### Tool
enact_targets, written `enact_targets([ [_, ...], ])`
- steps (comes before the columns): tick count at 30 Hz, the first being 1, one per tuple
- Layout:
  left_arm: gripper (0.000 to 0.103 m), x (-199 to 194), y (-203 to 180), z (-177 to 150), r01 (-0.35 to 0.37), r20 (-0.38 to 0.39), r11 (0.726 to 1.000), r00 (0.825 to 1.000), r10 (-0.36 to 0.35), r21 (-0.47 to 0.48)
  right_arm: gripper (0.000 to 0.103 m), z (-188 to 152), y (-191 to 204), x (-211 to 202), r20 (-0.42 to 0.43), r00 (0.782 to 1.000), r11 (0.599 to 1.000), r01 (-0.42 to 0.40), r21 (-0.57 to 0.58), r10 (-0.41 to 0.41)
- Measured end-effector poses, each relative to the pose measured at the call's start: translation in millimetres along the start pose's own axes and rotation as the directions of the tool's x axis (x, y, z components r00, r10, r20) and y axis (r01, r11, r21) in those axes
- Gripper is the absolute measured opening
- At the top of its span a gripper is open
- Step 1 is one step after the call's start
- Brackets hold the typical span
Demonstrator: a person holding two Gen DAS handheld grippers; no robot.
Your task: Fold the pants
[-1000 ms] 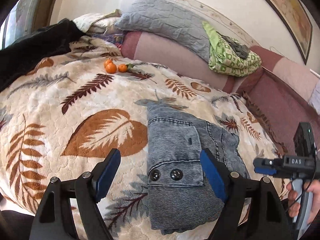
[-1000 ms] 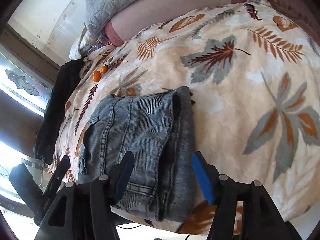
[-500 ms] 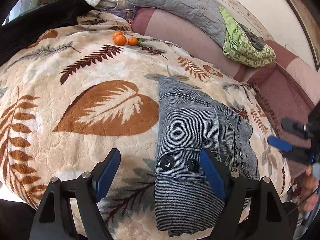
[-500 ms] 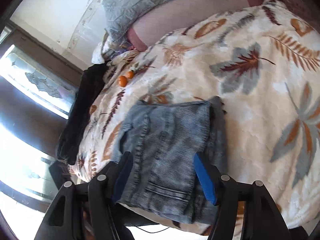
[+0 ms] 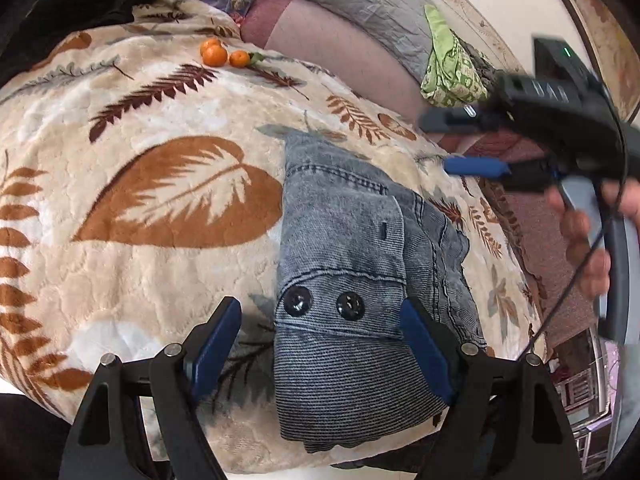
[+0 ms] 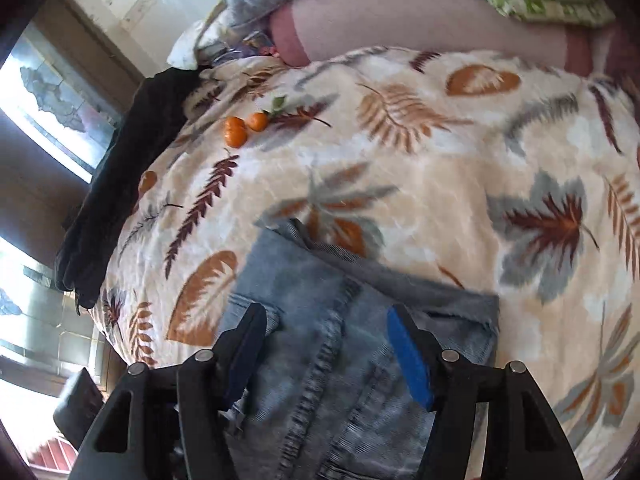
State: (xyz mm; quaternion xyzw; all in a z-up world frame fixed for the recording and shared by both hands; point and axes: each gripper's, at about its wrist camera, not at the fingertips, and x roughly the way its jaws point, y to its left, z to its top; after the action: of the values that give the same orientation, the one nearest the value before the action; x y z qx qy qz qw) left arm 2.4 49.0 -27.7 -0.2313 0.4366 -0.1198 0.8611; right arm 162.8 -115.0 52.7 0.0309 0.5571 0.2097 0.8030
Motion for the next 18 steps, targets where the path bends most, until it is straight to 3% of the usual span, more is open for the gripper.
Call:
enact_targets([
  [4,0.081,7.4,-3.8,-1.7,0.033,-0.042,0.999,0.999,-0.033,0.0,0.07,42.0,49.8,63.9,-0.155,0.982,0.988,0.094,-0.12,-0.112],
  [6,0.074,8.6,-7.5,-3.6,0.036,-0.049,0.999,0.998,-0.034,0.024,0.07,47.8,64.8,93.8,-0.204,0.959,0.968,0.16,-0.193,-0.199],
  [8,0.072,9.0,-10.6,-5.0,0.023,-0.048,0.999,0.999,-0.021,0.044,0.07,49.5,67.6,123.3,-0.255,0.922,0.943,0.234,-0.235,-0.292],
  [9,0.071,9.1,-11.3,-5.3,0.021,-0.048,0.999,0.999,-0.018,0.048,0.067,48.1,66.1,133.3,-0.284,0.914,0.946,0.23,-0.229,-0.291],
  [10,0.068,8.9,-11.7,-5.4,0.021,-0.049,0.998,0.999,-0.019,0.051,0.042,44.5,67.9,140.5,-0.303,0.902,0.937,0.231,-0.261,-0.306],
  [11,0.067,8.7,-12.5,-5.3,0.023,-0.05,0.998,0.999,-0.02,0.057,0.034,40.7,70.4,141.8,-0.293,0.898,0.924,0.241,-0.298,-0.329],
  [13,0.062,7.4,-17.7,-5.3,0.016,-0.042,0.996,0.999,-0.012,0.089,0.027,38.1,70.9,132.3,-0.249,0.905,0.914,0.261,-0.311,-0.344],
  [16,0.06,6.8,-31.9,-7.2,-0.029,-0.013,0.985,0.999,0.032,0.167,0.024,36.6,65.1,110.3,-0.155,0.926,0.915,0.294,-0.278,-0.345],
  [18,0.06,7.9,-38.6,-9.1,-0.056,-0.004,0.979,0.998,0.058,0.196,0.024,32.6,60.5,104.0,-0.076,0.92,0.899,0.356,-0.257,-0.386],
])
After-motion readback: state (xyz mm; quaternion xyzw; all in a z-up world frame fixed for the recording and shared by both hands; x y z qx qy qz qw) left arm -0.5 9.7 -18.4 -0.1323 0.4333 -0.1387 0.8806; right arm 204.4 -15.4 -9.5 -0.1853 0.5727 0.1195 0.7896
